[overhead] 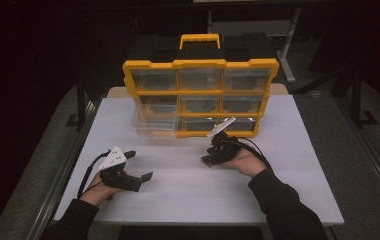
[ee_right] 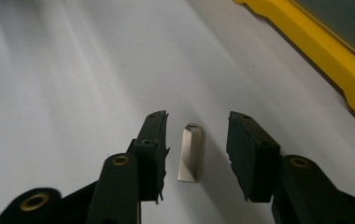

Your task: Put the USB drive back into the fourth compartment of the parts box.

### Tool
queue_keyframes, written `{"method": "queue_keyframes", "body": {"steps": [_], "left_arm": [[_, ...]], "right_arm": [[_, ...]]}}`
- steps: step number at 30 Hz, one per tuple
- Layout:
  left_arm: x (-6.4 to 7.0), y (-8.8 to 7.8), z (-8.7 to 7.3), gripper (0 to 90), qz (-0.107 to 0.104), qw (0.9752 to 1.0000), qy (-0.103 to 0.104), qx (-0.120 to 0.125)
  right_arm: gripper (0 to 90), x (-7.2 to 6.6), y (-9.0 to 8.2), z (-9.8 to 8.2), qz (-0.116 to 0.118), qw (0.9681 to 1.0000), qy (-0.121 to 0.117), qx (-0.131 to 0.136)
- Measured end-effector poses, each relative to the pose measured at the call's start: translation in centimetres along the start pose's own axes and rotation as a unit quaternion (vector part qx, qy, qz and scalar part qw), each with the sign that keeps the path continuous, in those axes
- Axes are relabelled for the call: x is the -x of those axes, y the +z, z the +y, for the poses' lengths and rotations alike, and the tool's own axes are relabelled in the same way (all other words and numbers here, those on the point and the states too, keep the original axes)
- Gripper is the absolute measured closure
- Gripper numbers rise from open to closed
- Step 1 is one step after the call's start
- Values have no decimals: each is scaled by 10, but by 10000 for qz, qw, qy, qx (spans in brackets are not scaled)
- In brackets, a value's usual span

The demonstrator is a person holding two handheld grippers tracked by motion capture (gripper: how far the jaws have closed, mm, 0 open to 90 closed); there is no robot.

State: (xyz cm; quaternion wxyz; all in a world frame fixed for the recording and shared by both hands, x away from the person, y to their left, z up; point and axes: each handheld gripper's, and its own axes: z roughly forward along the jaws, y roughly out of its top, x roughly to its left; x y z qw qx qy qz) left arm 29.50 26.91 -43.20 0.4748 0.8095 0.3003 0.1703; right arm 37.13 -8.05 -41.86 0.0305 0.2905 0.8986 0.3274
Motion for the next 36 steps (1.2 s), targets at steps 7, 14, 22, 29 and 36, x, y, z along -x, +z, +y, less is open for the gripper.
{"method": "queue_keyframes", "body": {"steps": [7, 14, 22, 29, 36], "left_arm": [[0, 0, 0, 0, 1, 10000, -2, -1], [0, 0, 0, 0, -9, 10000, 4, -8], [0, 0, 0, 0, -17, 10000, 13, -17], [1, 0, 0, 0, -25, 10000, 16, -25], [1, 0, 0, 0, -30, 10000, 16, -28]], "right_arm": [[615, 2, 7, -2, -12, 9999, -29, -111], [658, 0, 12, -4, 56, 9998, -56, -208], [700, 0, 17, -5, 29, 9992, -128, -368], [734, -1, 19, -5, -11, 9988, -176, -450], [770, -3, 20, -5, -118, 9982, -295, -508]]}}
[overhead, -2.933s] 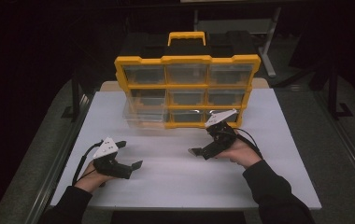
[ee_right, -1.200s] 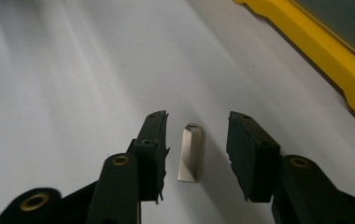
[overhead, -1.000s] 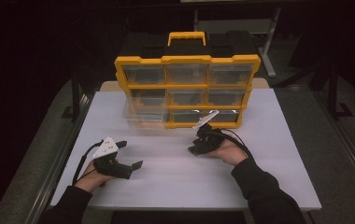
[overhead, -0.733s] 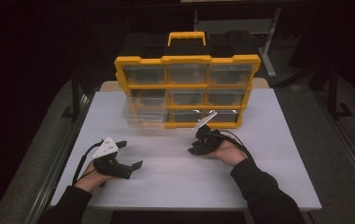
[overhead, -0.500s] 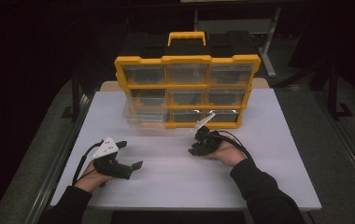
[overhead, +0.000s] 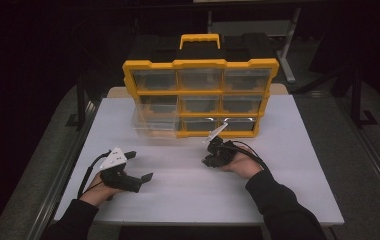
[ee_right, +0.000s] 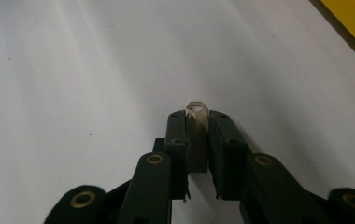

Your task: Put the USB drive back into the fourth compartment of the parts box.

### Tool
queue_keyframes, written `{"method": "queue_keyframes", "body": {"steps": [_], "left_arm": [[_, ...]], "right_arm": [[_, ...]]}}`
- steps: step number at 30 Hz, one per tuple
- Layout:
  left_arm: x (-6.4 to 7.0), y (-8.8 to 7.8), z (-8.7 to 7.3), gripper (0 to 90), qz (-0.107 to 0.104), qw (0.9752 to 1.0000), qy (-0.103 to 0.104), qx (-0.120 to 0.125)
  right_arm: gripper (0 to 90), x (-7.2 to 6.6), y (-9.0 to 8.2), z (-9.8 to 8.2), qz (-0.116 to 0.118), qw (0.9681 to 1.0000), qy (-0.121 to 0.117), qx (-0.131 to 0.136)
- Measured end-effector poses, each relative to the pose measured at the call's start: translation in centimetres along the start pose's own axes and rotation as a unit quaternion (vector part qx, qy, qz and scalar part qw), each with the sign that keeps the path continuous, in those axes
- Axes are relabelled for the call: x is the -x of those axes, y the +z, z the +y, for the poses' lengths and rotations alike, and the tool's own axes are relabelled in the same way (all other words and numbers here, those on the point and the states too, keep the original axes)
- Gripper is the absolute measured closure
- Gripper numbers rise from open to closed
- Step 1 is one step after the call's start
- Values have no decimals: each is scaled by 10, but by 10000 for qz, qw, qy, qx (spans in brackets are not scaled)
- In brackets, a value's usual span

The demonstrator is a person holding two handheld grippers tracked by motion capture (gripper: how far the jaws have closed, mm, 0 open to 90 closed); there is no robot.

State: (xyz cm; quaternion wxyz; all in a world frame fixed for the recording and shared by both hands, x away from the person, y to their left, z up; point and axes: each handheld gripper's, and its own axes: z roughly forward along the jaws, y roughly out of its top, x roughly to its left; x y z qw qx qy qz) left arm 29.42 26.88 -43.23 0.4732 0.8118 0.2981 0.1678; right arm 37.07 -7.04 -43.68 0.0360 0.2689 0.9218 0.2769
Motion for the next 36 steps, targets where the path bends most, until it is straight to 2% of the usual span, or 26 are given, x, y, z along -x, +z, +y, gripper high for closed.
{"method": "queue_keyframes", "body": {"steps": [5, 9, 17, 25, 36], "left_arm": [[0, 0, 0, 0, -12, 10000, -2, -4], [0, 0, 0, 0, -21, 10000, -12, -3], [0, 0, 0, 0, -59, 10000, -14, 16], [1, 0, 0, 0, -73, 10000, -14, 13], [0, 0, -1, 0, -69, 10000, -16, 5]], "right_arm": [[771, -2, 1, 2, -80, 9998, -194, -60], [780, -2, 1, 2, -82, 9998, -133, -90], [781, 1, -1, 3, 7, 9998, -177, -91], [781, 0, -14, 4, 118, 9998, -164, 30], [781, -3, -28, 6, 227, 9995, -200, 66]]}}
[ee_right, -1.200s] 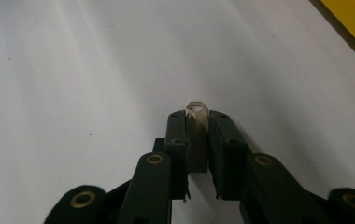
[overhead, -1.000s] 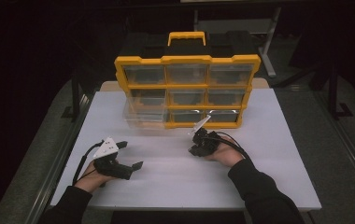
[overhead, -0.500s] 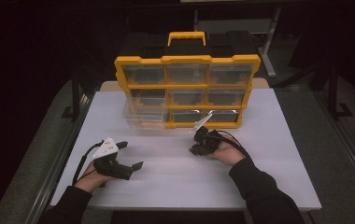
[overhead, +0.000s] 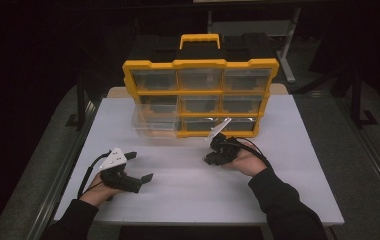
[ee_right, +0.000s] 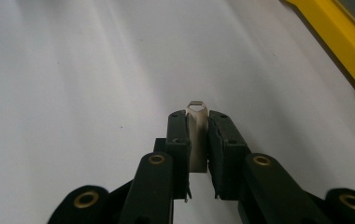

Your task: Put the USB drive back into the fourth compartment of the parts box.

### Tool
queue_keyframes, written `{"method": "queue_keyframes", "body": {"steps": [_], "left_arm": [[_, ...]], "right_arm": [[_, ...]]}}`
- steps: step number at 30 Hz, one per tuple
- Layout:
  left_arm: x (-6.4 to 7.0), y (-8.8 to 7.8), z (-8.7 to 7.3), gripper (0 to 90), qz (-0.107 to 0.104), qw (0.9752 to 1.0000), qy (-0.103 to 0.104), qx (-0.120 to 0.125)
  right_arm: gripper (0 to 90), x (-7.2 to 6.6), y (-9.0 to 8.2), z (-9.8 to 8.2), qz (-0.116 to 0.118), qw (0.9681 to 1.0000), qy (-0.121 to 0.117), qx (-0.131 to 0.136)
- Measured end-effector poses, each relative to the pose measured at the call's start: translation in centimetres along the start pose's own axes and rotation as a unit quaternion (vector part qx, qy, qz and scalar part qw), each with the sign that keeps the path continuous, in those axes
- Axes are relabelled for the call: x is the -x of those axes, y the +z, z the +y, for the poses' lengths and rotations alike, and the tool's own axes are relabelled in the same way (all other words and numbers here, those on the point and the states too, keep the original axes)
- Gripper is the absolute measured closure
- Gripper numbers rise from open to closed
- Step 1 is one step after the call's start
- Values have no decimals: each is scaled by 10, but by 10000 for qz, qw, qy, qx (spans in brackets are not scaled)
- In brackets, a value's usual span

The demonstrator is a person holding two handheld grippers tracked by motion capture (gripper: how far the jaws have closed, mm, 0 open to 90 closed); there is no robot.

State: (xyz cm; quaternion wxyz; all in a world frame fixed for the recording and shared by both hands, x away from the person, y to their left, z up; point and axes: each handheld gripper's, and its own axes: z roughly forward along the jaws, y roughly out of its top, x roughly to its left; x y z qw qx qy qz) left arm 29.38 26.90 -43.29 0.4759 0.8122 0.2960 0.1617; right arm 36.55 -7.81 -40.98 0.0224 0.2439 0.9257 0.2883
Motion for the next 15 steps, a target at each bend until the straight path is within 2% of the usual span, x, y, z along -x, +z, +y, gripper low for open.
{"method": "queue_keyframes", "body": {"steps": [15], "left_arm": [[0, 1, -1, 0, 4, 10000, 13, -27]], "right_arm": [[780, -1, -19, 9, 99, 9997, -167, 119]]}}
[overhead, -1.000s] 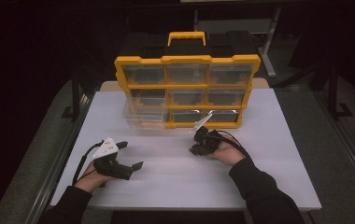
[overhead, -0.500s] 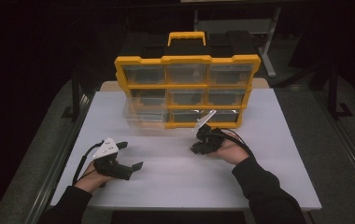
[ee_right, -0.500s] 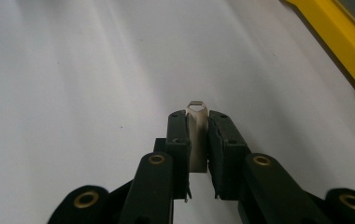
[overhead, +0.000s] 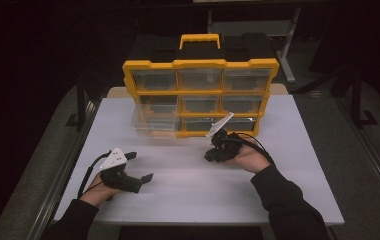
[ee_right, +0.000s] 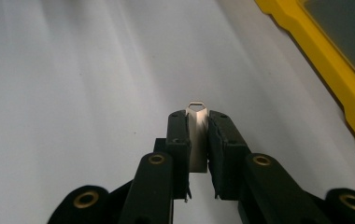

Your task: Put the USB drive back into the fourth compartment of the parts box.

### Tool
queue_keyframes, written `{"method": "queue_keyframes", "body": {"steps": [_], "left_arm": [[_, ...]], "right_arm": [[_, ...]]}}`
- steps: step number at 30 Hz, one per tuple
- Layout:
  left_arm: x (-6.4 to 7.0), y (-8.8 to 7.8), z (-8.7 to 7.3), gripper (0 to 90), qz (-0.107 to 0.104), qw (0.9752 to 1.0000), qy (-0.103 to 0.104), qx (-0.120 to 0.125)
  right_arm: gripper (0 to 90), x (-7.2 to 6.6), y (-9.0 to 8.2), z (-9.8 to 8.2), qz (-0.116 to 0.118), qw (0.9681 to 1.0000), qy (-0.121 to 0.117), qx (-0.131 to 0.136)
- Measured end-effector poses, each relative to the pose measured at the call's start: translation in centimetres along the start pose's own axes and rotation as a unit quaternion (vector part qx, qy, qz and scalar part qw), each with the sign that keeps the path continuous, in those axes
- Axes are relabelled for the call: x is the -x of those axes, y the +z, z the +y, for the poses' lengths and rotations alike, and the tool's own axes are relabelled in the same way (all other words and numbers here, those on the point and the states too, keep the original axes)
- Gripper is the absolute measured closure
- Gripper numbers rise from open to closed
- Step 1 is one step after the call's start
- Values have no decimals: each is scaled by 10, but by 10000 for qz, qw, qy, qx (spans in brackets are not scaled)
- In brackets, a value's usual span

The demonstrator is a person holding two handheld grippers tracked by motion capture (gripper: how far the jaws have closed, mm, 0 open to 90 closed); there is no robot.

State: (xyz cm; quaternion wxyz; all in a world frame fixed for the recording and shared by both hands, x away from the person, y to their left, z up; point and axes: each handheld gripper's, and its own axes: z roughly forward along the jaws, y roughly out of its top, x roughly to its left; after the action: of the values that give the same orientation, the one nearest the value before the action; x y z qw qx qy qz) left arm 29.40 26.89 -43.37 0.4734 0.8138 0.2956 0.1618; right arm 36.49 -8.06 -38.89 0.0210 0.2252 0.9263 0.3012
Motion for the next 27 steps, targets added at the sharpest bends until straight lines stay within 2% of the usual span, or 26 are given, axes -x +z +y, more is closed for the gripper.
{"method": "queue_keyframes", "body": {"steps": [20, 27], "left_arm": [[-1, 0, -1, 0, -13, 10000, -25, -18], [-1, 0, -2, 0, 6, 10000, -22, -32]], "right_arm": [[780, -2, -19, 19, 78, 9996, -195, 195], [780, -1, -25, 27, 106, 9995, -181, 255]]}}
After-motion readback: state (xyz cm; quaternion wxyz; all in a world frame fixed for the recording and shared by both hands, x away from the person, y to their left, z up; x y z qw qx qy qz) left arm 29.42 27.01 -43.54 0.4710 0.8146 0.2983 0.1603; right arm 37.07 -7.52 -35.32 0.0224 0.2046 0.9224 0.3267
